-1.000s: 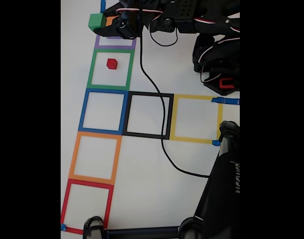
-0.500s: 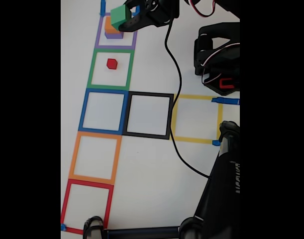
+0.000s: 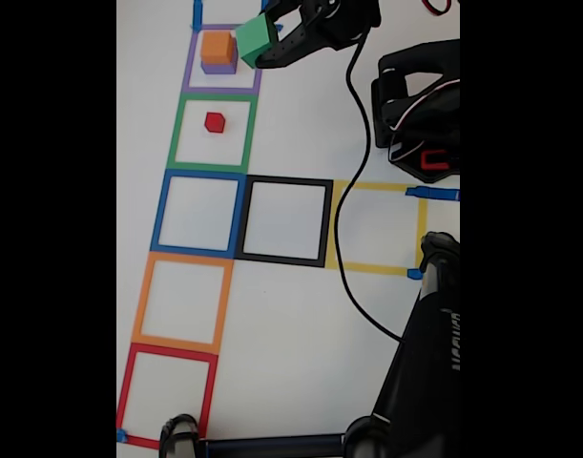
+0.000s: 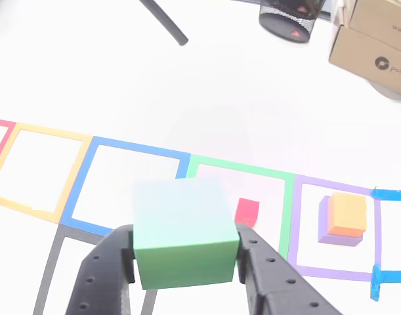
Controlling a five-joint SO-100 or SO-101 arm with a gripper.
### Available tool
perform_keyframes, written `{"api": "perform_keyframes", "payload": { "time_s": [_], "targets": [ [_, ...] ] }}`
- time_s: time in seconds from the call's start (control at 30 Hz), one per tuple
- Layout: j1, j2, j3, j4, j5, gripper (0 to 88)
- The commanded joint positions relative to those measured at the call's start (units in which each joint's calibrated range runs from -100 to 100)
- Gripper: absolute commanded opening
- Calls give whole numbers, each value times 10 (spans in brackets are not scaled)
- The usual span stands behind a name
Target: Tower of hanoi
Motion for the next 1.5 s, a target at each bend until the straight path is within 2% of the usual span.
{"api": "perform_keyframes", "payload": {
  "time_s": [0.0,0.17,0.33,0.57,0.83,1.2,1.47],
  "targets": [
    [-30,16,68,-83,0,42],
    [-48,41,194,-224,0,42],
    [-57,91,339,-436,0,42],
    [-74,240,510,-818,0,42],
    [-98,408,584,-1102,0,42],
    [-103,686,599,-1404,0,42],
    [-117,809,538,-1470,0,41]
  ]
}}
